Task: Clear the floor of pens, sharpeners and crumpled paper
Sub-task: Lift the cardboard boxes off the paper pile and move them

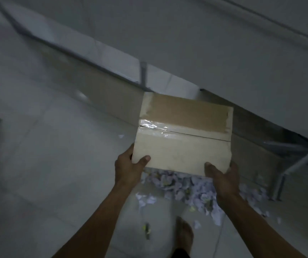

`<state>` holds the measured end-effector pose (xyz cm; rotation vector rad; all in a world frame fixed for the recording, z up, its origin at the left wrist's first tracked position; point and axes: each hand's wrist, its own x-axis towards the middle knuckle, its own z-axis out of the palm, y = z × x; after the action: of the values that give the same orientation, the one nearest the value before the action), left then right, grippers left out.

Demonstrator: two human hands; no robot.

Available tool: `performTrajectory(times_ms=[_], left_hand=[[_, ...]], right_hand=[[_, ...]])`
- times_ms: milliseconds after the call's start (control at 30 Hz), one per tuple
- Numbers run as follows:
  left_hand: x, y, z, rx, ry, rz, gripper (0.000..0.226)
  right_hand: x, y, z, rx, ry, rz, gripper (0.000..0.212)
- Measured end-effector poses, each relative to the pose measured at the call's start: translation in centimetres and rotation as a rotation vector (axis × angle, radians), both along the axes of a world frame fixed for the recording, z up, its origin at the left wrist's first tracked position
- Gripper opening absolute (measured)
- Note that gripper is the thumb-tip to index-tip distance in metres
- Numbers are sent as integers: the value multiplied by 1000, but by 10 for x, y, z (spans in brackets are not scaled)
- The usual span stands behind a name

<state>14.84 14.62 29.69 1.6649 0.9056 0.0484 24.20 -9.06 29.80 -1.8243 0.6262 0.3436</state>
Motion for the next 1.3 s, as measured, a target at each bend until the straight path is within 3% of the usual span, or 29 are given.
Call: performTrajectory(times_ms=[400,567,800,1300], left_hand=[[-312,229,68,100,48,554,44],[-429,283,100,109,21,780,44],[-560,337,152,272,-52,1010,45],[-774,404,72,73,-65,1441,45]], right_hand=[[-192,324,73,-21,-107,624,56],[-284,425,104,20,-99,790,66],[-402,541,142,121,-154,1053,72],[-613,682,66,80,-181,1540,65]])
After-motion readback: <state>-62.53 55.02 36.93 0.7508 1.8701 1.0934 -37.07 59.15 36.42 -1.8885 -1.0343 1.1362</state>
